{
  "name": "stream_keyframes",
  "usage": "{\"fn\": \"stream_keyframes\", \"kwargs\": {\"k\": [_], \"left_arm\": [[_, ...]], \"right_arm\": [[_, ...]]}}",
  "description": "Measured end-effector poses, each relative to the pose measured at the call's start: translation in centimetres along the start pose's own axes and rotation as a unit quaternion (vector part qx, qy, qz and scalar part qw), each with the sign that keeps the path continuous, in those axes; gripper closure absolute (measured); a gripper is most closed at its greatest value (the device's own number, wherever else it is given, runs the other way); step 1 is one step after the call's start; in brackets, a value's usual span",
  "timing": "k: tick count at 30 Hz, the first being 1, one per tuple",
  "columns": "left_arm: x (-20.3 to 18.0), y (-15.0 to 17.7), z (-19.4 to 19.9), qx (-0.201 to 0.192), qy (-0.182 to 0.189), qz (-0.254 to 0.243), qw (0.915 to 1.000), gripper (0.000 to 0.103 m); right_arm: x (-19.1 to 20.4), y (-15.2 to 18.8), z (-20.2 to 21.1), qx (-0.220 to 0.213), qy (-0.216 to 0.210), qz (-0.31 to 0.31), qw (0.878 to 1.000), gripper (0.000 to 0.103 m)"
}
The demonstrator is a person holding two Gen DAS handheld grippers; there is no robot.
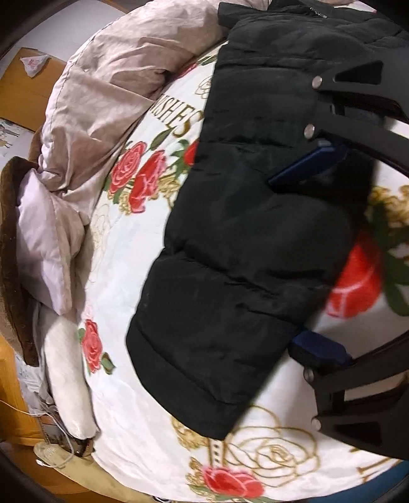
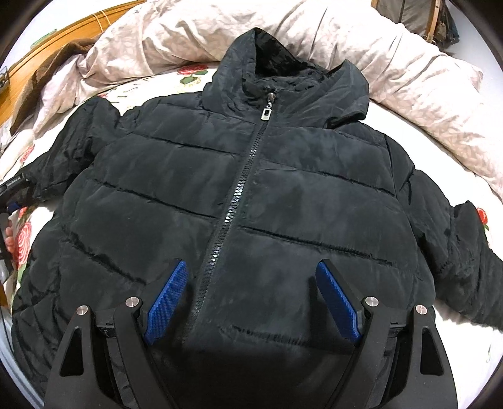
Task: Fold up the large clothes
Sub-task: 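Reach the left tool to the jacket sleeve cuff and close on it, then carry the held sleeve across the jacket body with the left tool, then release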
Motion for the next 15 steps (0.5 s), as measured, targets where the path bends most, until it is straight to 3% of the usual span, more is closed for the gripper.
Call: {"fn": "stream_keyframes", "kwargs": {"k": [1,3,6,9,15], "left_arm": [[-0.1,-0.2,0.0,-0.004,-0.001,-0.003,1.0,0.027],[-0.3,-0.6,0.1,-0.01,-0.002,-0.011,0.9999,0.051],[-1.0,-1.3,1.0,-0.02,-0.008,-0.026,0.9994,0.075],[-1.7,-2.0,2.5,-0.025,0.008,-0.033,0.9991,0.083],[-4.3,-3.6,7.4,-0.047,0.05,-0.06,0.9959,0.087]], "right_arm": [[0.0,0.0,-0.1,0.001,0.001,-0.001,1.0,0.019],[-0.1,0.1,-0.1,0.003,0.0,-0.004,1.0,0.019],[-0.3,0.4,0.3,0.0,0.005,-0.001,1.0,0.019],[-0.6,0.7,1.2,-0.009,0.016,-0.001,1.0,0.02],[-1.9,1.3,3.8,-0.023,0.04,-0.014,0.999,0.02]]}}
Point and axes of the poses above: each gripper's, at about its wrist camera, not at the fingertips, and z roughly against the way its jaws point, x to its left, y to its underside, the point moved 1 cm from there along -z, roughly the way its jaws point, and after that the axes turned 1 degree about -y, right-handed, at the moved point
